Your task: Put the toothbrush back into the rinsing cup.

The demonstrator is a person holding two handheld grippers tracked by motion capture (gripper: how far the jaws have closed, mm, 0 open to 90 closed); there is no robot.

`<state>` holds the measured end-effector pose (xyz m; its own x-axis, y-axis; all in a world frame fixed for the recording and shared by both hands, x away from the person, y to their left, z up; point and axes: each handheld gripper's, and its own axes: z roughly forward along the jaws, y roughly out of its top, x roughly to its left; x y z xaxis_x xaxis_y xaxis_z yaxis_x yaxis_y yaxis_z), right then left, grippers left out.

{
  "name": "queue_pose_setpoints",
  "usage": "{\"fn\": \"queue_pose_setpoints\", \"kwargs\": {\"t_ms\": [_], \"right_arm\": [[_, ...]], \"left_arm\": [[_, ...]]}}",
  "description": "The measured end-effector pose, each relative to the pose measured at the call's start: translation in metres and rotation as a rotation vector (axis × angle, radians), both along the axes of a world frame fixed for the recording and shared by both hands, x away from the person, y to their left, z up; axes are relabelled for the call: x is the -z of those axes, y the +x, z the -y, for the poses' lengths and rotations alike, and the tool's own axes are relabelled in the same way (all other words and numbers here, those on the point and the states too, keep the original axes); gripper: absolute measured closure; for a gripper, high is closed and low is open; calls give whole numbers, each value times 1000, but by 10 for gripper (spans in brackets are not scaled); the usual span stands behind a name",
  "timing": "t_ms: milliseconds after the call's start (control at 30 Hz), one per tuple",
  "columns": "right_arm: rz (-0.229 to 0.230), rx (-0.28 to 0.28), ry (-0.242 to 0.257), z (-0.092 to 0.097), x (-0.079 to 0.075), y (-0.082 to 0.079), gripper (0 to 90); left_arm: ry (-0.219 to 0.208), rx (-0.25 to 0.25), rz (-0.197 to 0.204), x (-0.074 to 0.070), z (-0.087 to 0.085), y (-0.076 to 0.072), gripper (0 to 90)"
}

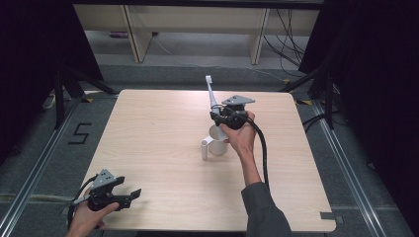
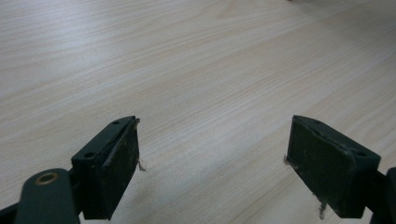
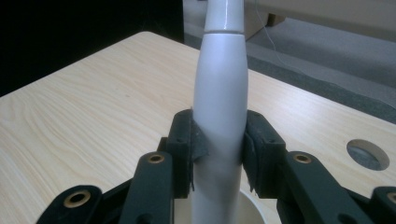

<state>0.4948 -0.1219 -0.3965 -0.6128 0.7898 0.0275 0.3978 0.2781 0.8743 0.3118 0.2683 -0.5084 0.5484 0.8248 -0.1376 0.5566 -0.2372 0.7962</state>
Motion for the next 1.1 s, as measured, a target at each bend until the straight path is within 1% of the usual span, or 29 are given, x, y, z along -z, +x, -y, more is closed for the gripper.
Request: {"fn": "queue_pose_setpoints", "kwargs": {"t_ms": [33,100,133,167,200,233,267,300,333,367,400,433,467,500,567,633,667,700,733,767,800,833,867,933,967,1000,1033,1100], "right_arm": [[-11,6,-8,0,0,-1,671],[-8,5,-15,1,4,-1,671],[-7,7,-7,0,6,-1,671],[-22,12,-15,1,8,-1,671],[-33,17,-4,0,11,-2,671],[-30,12,-6,2,12,-1,671],[-28,22,-16,2,14,-1,671],[-25,10,-21,3,15,0,670],[-40,25,-9,2,17,-1,670],[-23,20,-17,2,18,0,670],[-27,20,-12,2,19,-1,670],[-25,12,-27,2,18,0,670],[-22,19,-26,2,20,0,671],[-19,14,-40,2,19,0,670],[-37,20,-22,1,21,-1,670],[-22,15,-42,3,23,0,670],[-40,28,-24,1,24,-2,670],[-31,21,-47,2,25,-1,670],[-25,15,-34,1,27,-1,670],[-57,27,-32,0,27,-2,670],[-42,20,-49,2,28,-1,670],[-54,29,-31,0,30,-2,670],[-53,27,-41,1,30,-2,670],[-54,21,-42,1,32,-1,670],[-62,31,-28,0,33,-2,670],[-53,16,-44,1,33,-1,670],[-55,24,-45,1,33,-2,670],[-58,24,-56,2,34,-2,670]], "left_arm": [[-1,0,0,0,0,0,164],[-1,1,0,0,0,0,164],[-1,0,0,0,0,0,164],[-3,3,-1,0,0,0,164],[-3,4,-1,1,0,0,164],[-4,3,0,1,0,0,164],[-1,0,1,0,0,0,164],[0,2,0,0,0,0,164],[-2,6,-1,1,0,1,164],[0,6,-2,1,0,1,164],[6,10,-4,1,-1,1,164],[4,8,-3,1,0,1,164],[3,8,-3,1,0,1,164],[2,7,-4,1,0,1,164],[3,8,-5,1,-1,1,164],[2,7,-4,1,-1,1,164],[1,6,-5,1,-1,1,164],[0,5,-4,1,-1,1,164],[0,5,-6,1,-1,1,164],[0,5,-4,1,-1,1,164],[0,5,-4,1,-1,1,164],[-6,2,-4,1,0,1,164],[-7,3,-4,1,0,1,164],[-7,4,-3,1,-1,1,164],[-6,6,-2,1,-1,1,164],[-6,5,-3,1,-1,1,164],[-12,1,-2,1,0,1,164],[-6,6,-3,0,-1,0,164]]}}
